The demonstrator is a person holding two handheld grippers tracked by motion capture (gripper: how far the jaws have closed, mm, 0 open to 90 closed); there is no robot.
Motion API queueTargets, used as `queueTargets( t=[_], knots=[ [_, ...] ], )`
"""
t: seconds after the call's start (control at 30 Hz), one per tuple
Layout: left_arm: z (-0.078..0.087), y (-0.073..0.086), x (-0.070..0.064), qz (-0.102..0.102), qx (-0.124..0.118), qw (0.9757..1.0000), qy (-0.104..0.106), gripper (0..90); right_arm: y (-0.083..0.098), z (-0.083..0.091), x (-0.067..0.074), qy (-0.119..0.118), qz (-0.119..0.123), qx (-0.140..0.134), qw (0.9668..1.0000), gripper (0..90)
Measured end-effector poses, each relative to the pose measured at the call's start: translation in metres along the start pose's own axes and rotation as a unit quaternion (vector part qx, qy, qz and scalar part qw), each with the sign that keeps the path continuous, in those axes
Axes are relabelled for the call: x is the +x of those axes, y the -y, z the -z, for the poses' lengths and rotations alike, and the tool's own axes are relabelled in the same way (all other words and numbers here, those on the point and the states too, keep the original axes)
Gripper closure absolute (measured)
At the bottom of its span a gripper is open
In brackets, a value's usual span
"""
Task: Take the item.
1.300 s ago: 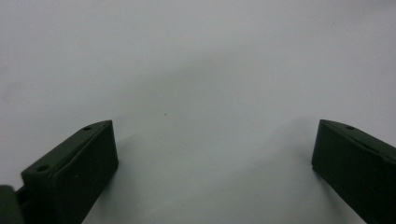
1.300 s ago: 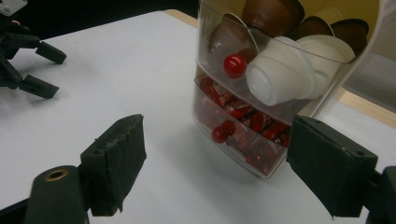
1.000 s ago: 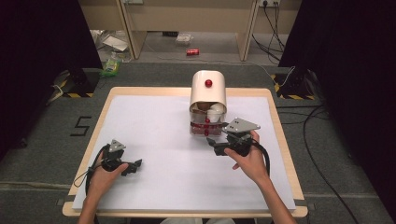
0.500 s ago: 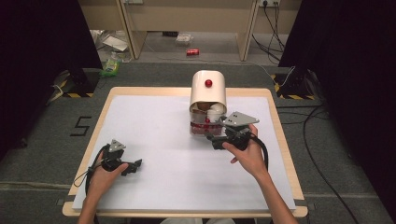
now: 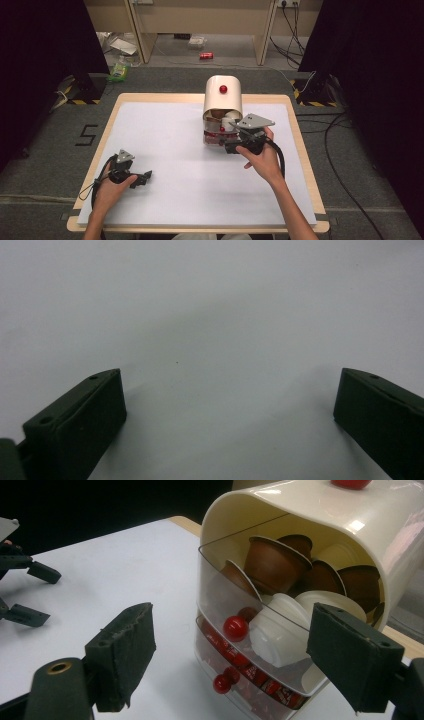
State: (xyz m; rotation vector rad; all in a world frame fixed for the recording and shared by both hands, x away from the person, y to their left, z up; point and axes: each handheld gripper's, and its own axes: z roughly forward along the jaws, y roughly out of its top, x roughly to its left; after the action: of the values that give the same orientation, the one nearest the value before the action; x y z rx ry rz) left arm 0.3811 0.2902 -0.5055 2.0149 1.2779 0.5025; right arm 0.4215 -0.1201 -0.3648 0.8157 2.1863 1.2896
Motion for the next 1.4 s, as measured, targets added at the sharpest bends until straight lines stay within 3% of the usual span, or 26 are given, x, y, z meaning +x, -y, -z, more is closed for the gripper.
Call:
queueTargets(
  t=[0.5, 0.97, 1.4],
  knots=[
    [0.0, 0.0, 0.0, 0.0, 0.0, 1.0, 0.0, 0.0, -0.007, -0.022, -0.001, 0.003, 0.004, 0.007, 1.0, 20.0],
    [0.0, 0.0, 0.0, 0.0, 0.0, 1.0, 0.0, 0.0, -0.004, -0.026, -0.006, 0.012, 0.009, 0.015, 0.9998, 19.7],
    [0.0, 0.0, 0.0, 0.0, 0.0, 1.0, 0.0, 0.0, -0.005, -0.024, -0.005, 0.003, 0.003, 0.025, 0.9997, 17.6]
  ],
)
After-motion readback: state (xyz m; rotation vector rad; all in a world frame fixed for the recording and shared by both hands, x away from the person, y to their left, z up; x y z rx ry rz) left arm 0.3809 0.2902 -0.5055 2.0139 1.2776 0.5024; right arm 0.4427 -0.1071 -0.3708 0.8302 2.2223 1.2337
